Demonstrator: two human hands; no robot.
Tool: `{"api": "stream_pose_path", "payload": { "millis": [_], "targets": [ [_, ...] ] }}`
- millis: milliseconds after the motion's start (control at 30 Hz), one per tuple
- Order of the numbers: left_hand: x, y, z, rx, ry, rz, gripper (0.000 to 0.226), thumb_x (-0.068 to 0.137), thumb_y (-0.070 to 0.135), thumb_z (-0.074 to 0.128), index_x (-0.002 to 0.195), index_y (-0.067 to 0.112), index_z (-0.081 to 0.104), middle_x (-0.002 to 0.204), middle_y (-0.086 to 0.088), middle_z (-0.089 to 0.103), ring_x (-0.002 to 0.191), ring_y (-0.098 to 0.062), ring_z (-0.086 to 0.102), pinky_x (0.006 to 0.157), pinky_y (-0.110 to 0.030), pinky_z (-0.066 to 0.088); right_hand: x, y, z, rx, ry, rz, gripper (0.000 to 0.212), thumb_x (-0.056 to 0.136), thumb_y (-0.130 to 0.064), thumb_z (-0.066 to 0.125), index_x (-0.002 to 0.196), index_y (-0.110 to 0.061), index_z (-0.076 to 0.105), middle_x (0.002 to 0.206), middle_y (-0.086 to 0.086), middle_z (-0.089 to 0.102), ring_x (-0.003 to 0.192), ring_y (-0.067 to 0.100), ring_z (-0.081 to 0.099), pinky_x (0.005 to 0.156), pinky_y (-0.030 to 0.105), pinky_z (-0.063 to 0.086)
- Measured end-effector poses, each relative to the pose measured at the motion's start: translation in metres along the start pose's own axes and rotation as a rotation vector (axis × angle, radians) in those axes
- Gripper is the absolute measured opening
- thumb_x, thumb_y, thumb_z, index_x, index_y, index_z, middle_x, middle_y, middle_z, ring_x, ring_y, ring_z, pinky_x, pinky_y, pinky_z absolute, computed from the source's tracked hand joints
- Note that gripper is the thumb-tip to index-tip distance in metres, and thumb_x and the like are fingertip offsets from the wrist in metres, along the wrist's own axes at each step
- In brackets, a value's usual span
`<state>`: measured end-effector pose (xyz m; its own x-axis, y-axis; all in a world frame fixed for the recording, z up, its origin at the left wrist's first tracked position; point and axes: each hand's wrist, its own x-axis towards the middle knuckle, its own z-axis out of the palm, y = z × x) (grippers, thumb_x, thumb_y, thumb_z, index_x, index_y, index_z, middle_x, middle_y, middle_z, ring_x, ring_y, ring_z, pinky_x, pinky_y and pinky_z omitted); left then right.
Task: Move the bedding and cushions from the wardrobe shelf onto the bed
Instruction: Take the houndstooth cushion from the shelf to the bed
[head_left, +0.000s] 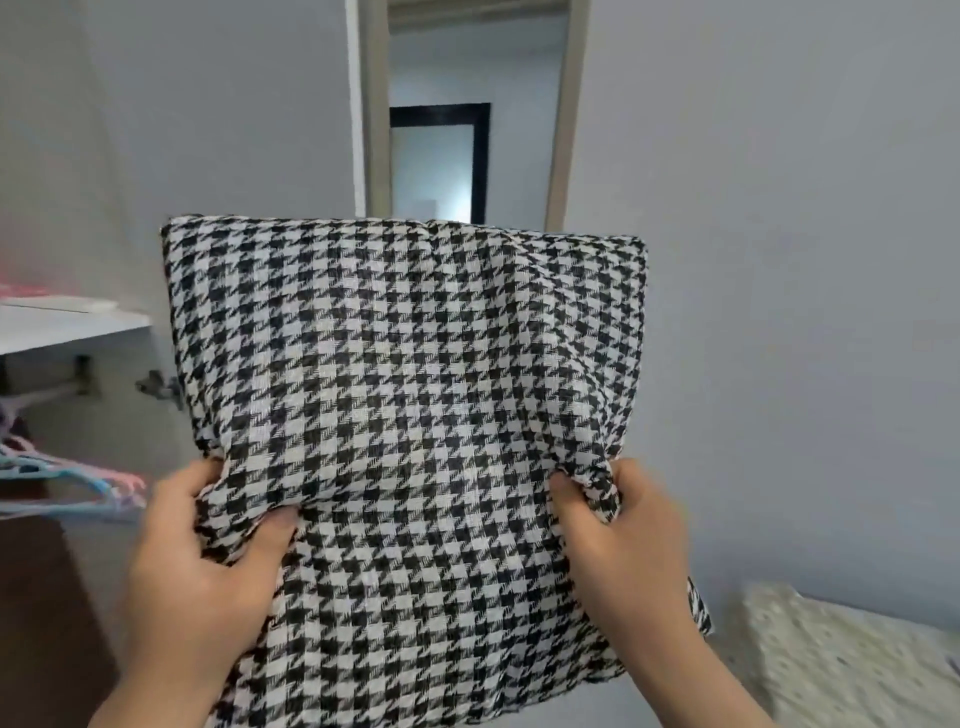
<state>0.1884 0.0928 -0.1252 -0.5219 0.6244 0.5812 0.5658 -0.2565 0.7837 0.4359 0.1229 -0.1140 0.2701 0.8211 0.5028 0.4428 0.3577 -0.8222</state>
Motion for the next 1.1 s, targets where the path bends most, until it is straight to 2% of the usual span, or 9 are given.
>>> {"api": "stream_pose_path", "payload": {
  "millis": [67, 167, 333, 433, 533, 800, 900, 1000, 1100],
  "targets": [
    [-0.022, 0.020, 0.030, -0.054, -0.116, -0.031, 0.068, 0.074, 0.036, 0.073, 0.130, 0.011, 0.043, 0.123, -0.014, 0.055, 0.114, -0.034, 0.051, 0.097, -0.055, 0.041, -0.008, 0.018, -0.041, -0.061, 0.063, 0.022, 0.017, 0.086, -0.031, 0.069, 0.076, -0.022, 0.059, 0.063, -0.001, 0.065, 0.048, 0.015, 0.051, 0.047, 0.039, 0.046],
    [-0.053, 0.055, 0.070, -0.146, -0.252, 0.054, 0.055, 0.078, 0.017, 0.073, 0.126, 0.006, 0.048, 0.106, -0.003, 0.054, 0.099, -0.025, 0.052, 0.088, -0.049, 0.045, -0.021, 0.037, -0.106, -0.142, 0.166, 0.059, 0.022, 0.087, -0.032, 0.069, 0.073, -0.018, 0.058, 0.062, -0.002, 0.062, 0.049, 0.008, 0.043, 0.047, 0.030, 0.039],
    [-0.121, 0.137, 0.125, -0.293, -0.431, 0.197, 0.040, 0.078, 0.016, 0.072, 0.105, 0.036, 0.050, 0.095, 0.007, 0.054, 0.090, -0.010, 0.049, 0.085, -0.026, 0.045, -0.053, 0.058, -0.234, -0.224, 0.376, 0.118, 0.030, 0.088, -0.034, 0.066, 0.075, -0.011, 0.054, 0.064, 0.010, 0.059, 0.051, 0.014, 0.039, 0.049, 0.033, 0.035],
    [-0.174, 0.178, 0.158, -0.331, -0.588, 0.199, 0.053, 0.076, 0.030, 0.070, 0.124, 0.015, 0.051, 0.111, -0.006, 0.060, 0.101, -0.024, 0.055, 0.090, -0.042, 0.045, -0.082, 0.072, -0.311, -0.310, 0.470, 0.181, 0.033, 0.088, -0.039, 0.067, 0.081, -0.009, 0.054, 0.064, 0.002, 0.058, 0.045, 0.005, 0.040, 0.048, 0.031, 0.037],
    [-0.235, 0.220, 0.189, -0.363, -0.727, 0.224, 0.057, 0.076, 0.035, 0.069, 0.126, 0.017, 0.048, 0.121, -0.010, 0.061, 0.110, -0.031, 0.056, 0.094, -0.052, 0.045, -0.119, 0.086, -0.384, -0.378, 0.549, 0.248, 0.030, 0.088, -0.038, 0.066, 0.097, -0.010, 0.059, 0.072, 0.000, 0.062, 0.043, 0.003, 0.048, 0.045, 0.018, 0.037],
    [-0.389, 0.311, 0.250, -0.472, -1.074, 0.366, 0.049, 0.078, 0.034, 0.071, 0.120, 0.029, 0.047, 0.117, -0.001, 0.062, 0.106, -0.027, 0.060, 0.089, -0.054, 0.050, -0.233, 0.107, -0.525, -0.485, 0.888, 0.487, 0.033, 0.088, -0.034, 0.067, 0.071, -0.017, 0.044, 0.058, -0.005, 0.042, 0.045, 0.007, 0.030, 0.047, 0.024, 0.033],
    [-0.439, 0.337, 0.259, -0.535, -1.194, 0.398, 0.046, 0.078, 0.032, 0.072, 0.118, 0.030, 0.049, 0.113, 0.003, 0.063, 0.103, -0.024, 0.060, 0.089, -0.052, 0.050, -0.273, 0.104, -0.555, -0.550, 0.976, 0.568, 0.028, 0.089, -0.036, 0.065, 0.078, -0.015, 0.050, 0.065, 0.000, 0.052, 0.048, 0.008, 0.038, 0.046, 0.023, 0.035],
    [-0.489, 0.361, 0.268, -0.602, -1.319, 0.450, 0.042, 0.079, 0.027, 0.072, 0.114, 0.031, 0.049, 0.107, 0.006, 0.062, 0.098, -0.023, 0.060, 0.085, -0.047, 0.049, -0.312, 0.101, -0.579, -0.608, 1.105, 0.648, 0.036, 0.091, -0.036, 0.063, 0.115, -0.010, 0.058, 0.104, -0.004, 0.062, 0.078, 0.006, 0.058, 0.060, 0.020, 0.046],
    [-0.535, 0.380, 0.277, -0.654, -1.441, 0.498, 0.043, 0.080, 0.027, 0.073, 0.115, 0.032, 0.048, 0.110, 0.005, 0.061, 0.102, -0.022, 0.058, 0.086, -0.046, 0.048, -0.346, 0.103, -0.599, -0.672, 1.220, 0.730, 0.040, 0.090, -0.039, 0.063, 0.117, -0.010, 0.058, 0.080, -0.004, 0.061, 0.065, 0.002, 0.054, 0.062, 0.024, 0.048]
  ]
}}
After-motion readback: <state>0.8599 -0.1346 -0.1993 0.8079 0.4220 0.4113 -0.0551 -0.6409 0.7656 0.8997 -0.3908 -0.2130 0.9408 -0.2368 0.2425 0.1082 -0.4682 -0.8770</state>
